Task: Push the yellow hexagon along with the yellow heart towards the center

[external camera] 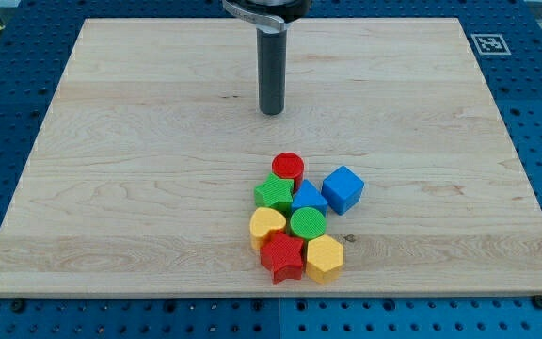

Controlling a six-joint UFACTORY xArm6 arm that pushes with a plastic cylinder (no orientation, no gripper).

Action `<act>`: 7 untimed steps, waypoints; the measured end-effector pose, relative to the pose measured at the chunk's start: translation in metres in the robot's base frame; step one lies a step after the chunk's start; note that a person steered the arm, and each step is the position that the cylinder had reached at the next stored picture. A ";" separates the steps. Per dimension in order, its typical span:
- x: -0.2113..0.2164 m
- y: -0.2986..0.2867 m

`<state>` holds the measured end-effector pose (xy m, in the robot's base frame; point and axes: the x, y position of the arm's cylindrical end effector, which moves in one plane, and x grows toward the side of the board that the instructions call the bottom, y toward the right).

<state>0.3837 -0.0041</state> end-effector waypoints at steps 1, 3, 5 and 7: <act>0.000 0.000; 0.056 0.111; 0.189 0.222; 0.235 0.196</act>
<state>0.6188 0.1922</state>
